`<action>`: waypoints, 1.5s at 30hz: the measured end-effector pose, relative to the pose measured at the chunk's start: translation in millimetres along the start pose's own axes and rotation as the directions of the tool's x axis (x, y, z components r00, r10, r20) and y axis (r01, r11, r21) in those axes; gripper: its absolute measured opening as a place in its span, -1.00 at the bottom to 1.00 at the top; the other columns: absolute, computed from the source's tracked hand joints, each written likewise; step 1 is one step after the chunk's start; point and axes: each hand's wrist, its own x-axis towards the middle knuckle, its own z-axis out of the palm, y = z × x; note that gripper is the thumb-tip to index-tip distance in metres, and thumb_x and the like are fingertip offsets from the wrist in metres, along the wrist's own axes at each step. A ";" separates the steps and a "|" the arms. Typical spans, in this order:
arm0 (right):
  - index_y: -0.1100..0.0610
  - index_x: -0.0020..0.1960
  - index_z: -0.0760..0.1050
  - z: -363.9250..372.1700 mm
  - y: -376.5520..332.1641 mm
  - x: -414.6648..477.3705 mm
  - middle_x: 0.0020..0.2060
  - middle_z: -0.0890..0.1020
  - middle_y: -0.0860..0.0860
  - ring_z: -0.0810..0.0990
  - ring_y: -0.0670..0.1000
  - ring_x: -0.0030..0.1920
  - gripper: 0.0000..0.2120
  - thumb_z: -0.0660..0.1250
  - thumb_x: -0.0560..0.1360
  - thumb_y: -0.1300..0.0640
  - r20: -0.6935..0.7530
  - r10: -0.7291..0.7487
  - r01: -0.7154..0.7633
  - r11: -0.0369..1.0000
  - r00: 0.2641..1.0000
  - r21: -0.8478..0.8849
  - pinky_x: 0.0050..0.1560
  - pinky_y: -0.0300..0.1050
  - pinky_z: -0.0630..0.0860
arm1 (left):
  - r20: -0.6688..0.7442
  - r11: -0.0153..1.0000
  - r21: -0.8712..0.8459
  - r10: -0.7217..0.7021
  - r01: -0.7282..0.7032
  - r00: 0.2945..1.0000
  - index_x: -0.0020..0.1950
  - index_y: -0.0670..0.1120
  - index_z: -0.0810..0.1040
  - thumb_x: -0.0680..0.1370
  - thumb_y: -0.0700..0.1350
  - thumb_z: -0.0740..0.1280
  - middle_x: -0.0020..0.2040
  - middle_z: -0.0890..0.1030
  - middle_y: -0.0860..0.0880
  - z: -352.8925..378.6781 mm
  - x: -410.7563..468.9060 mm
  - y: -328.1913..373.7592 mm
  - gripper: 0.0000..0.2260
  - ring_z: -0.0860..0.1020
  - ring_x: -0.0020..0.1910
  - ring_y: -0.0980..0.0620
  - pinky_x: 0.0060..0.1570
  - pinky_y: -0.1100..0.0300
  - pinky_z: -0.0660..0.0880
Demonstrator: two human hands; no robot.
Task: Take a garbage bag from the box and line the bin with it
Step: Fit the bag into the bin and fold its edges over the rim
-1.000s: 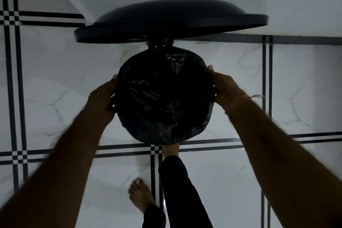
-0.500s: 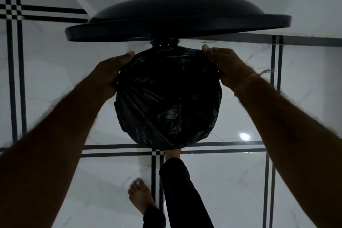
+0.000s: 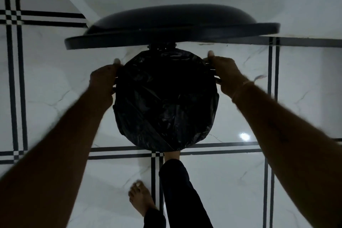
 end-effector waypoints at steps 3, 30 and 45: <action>0.12 -0.07 0.56 -11.2 33.2 -46.6 -0.16 0.56 0.05 0.47 -0.04 -0.21 -0.74 0.34 0.61 -0.08 -0.269 -0.098 0.117 0.992 0.958 0.054 -0.22 -0.18 0.40 | -0.364 0.991 0.040 0.134 -0.128 0.922 -0.27 -0.09 0.40 0.58 0.21 0.31 -0.28 0.43 0.00 -16.2 -28.8 -43.4 -0.58 0.38 -0.34 0.06 -0.39 0.28 0.28; 0.24 0.11 0.58 18.6 135.4 -91.0 -0.08 0.73 0.18 0.71 0.14 -0.08 -0.64 0.15 0.71 -0.01 0.125 0.379 -0.330 0.545 0.917 0.771 -0.25 -0.02 0.71 | 0.339 0.557 -0.718 -0.244 0.417 0.909 -0.04 -0.03 0.77 0.68 -0.01 0.26 0.09 0.72 -0.08 -13.9 -87.0 -159.5 -0.70 0.65 0.19 -0.10 0.18 -0.10 0.59; 0.22 -0.01 0.58 5.7 151.5 -97.8 -0.15 0.63 0.11 0.62 0.03 -0.16 -0.68 0.21 0.68 0.00 0.044 0.248 -0.198 0.641 0.968 0.742 -0.20 -0.19 0.65 | 0.320 0.619 -0.662 -0.275 0.422 0.907 0.07 -0.06 0.63 0.64 -0.10 0.27 0.00 0.71 -0.07 7.5 -91.0 -170.6 -0.85 0.72 -0.03 -0.02 -0.12 0.10 0.66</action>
